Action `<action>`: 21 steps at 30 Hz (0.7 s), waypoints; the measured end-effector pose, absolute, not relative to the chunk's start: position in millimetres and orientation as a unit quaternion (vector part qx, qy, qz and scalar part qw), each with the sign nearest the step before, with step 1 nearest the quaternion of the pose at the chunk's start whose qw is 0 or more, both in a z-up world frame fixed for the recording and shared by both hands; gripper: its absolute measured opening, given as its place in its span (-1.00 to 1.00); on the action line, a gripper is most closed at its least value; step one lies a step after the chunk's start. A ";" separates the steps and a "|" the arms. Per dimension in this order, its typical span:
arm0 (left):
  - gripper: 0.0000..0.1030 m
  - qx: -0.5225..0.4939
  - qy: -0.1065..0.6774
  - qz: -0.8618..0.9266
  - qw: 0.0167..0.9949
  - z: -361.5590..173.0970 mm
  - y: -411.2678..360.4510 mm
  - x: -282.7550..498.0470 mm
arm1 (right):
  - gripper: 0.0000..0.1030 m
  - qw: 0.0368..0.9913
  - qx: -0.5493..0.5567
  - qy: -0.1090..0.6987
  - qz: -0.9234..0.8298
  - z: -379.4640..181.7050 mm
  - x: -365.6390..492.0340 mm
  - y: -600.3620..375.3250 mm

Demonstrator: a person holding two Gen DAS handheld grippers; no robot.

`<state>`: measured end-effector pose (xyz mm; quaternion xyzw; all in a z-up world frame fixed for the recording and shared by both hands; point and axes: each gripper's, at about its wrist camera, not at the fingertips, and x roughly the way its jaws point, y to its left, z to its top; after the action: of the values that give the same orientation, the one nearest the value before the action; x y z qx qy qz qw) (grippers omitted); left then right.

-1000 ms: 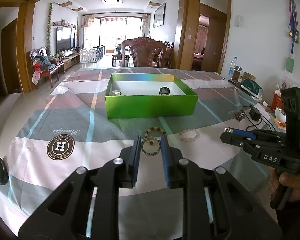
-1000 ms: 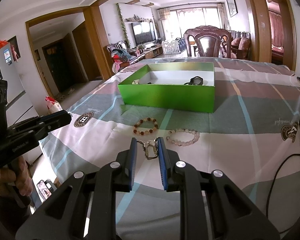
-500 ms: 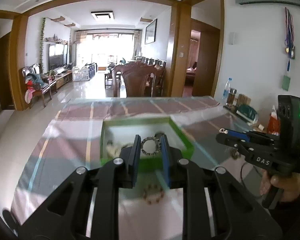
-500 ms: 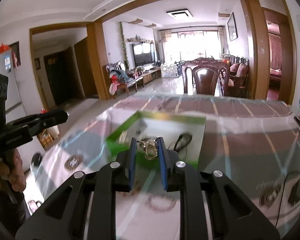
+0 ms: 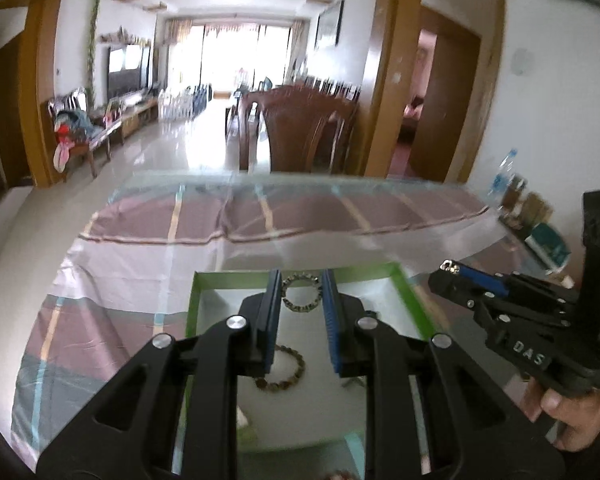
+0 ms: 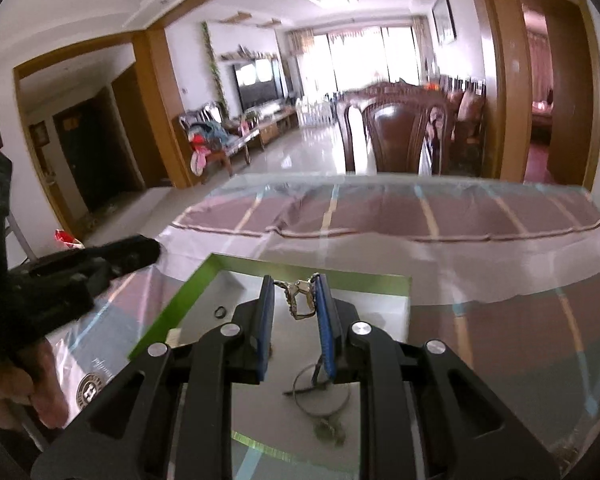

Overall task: Organize jewelry
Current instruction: 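Open both grippers over the box to release the ring and charm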

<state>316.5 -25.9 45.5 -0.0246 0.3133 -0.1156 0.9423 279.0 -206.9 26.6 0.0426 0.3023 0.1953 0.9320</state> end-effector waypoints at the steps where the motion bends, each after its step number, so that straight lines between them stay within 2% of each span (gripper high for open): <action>1: -0.60 -0.025 0.322 -0.112 0.940 38.5 -26.6 326.0 | -0.59 0.929 0.043 0.311 0.195 21.1 288.9 -202.8; 8: -0.60 -0.040 0.377 -0.084 0.921 -13.0 -20.8 387.4 | -0.60 0.918 0.044 0.347 0.188 -9.6 334.1 -184.1; 15: -0.58 -0.037 0.396 -0.075 0.915 -25.6 -18.3 400.9 | -0.59 0.915 0.033 0.356 0.186 -17.6 346.0 -176.7; 16: -0.37 -0.035 0.396 -0.073 0.915 -25.8 -18.7 401.6 | -0.57 0.916 0.028 0.356 0.182 -18.0 350.5 -175.3; 17: -0.08 -0.034 0.392 -0.071 0.916 -24.7 -17.8 400.7 | -0.27 0.917 0.024 0.355 0.179 -16.6 349.4 -175.0; 18: 0.43 -0.032 0.379 -0.060 0.923 -20.4 -16.3 394.8 | -0.04 0.921 0.023 0.348 0.176 -13.2 344.1 -174.9; 19: 0.62 -0.033 0.363 -0.046 0.930 -15.0 -12.3 387.7 | 0.22 0.929 0.024 0.330 0.164 -7.1 334.9 -178.7; 20: 0.69 -0.040 0.341 -0.047 0.938 -6.5 -7.2 375.3 | 0.37 0.938 0.028 0.306 0.159 0.9 322.5 -184.3; 21: 0.74 -0.050 0.324 -0.053 0.943 2.2 -2.2 362.4 | 0.38 0.944 0.029 0.288 0.160 7.3 313.5 -188.3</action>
<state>362.4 -2.2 2.2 -0.0500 0.3243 -0.0528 0.9431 313.5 -188.3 7.3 0.0293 0.2885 0.1601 0.9436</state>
